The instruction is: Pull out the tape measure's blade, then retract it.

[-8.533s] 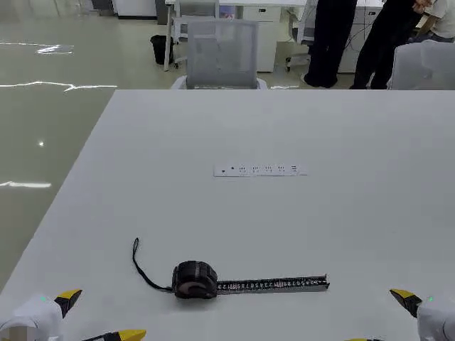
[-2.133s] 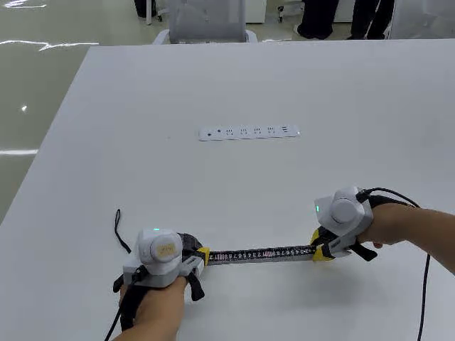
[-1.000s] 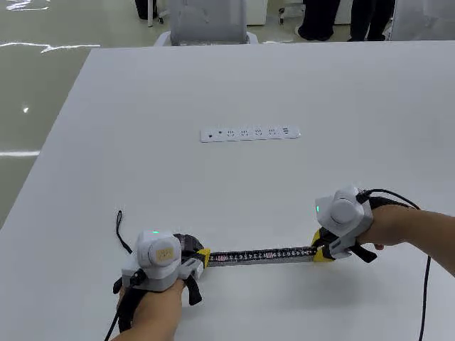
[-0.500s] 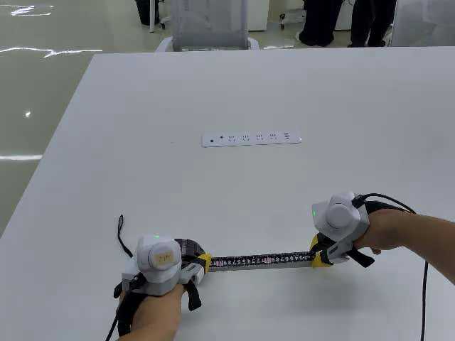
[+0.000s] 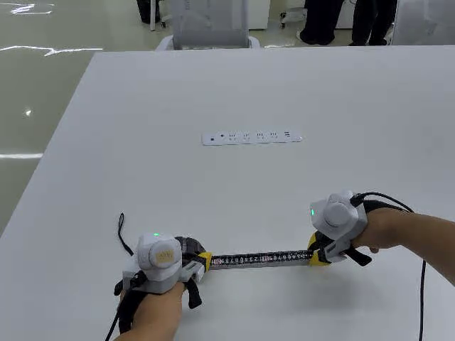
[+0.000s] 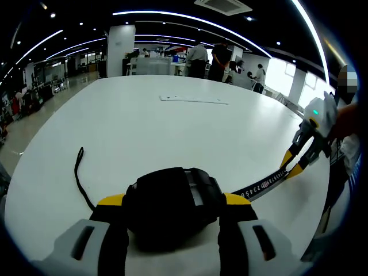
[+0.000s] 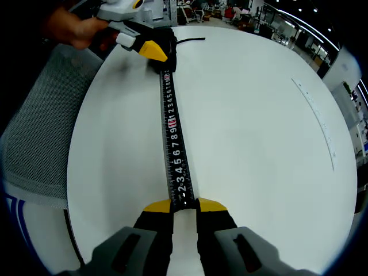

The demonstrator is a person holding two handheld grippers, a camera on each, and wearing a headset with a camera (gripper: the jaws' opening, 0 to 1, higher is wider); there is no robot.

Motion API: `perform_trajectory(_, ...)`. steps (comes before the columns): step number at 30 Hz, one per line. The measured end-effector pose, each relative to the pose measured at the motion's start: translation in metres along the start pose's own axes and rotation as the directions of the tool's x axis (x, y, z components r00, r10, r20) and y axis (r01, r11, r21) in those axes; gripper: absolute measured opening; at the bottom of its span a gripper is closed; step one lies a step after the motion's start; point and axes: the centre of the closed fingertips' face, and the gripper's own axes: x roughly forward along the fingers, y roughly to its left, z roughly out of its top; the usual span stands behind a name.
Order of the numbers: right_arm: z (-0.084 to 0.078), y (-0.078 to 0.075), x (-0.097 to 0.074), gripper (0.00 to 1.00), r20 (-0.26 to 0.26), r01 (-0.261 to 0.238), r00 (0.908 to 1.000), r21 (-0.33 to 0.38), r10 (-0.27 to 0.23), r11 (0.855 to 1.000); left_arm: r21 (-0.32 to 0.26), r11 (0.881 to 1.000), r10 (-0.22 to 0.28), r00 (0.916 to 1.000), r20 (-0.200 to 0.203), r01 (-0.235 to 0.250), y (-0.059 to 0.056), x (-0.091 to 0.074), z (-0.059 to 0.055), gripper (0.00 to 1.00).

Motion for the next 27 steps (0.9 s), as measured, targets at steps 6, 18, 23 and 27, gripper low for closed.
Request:
perform_trajectory(6,0.0004,-0.0007,0.0009,0.14,0.006,0.000,1.0000,0.006,0.000,1.000,-0.001,1.000,-0.002,1.0000,0.000,0.002,0.0005,0.0002,-0.0001,0.60)
perform_trajectory(18,0.0038,-0.0001,0.0019,0.14,0.007,0.000,1.0000,0.009,0.000,1.000,-0.003,1.000,-0.003,1.0000,-0.001,0.003,0.0009,0.0003,-0.0003,0.60)
perform_trajectory(23,0.0061,0.0006,0.0021,0.14,0.008,-0.002,1.0000,0.008,0.002,1.000,-0.005,1.000,-0.003,1.0000,-0.001,0.003,0.0011,0.0003,-0.0002,0.60)
perform_trajectory(27,0.0070,0.0002,0.0032,0.14,0.009,-0.004,1.0000,0.007,0.004,1.000,-0.007,1.000,-0.004,1.0000,0.000,0.004,0.0010,0.0005,-0.0002,0.60)
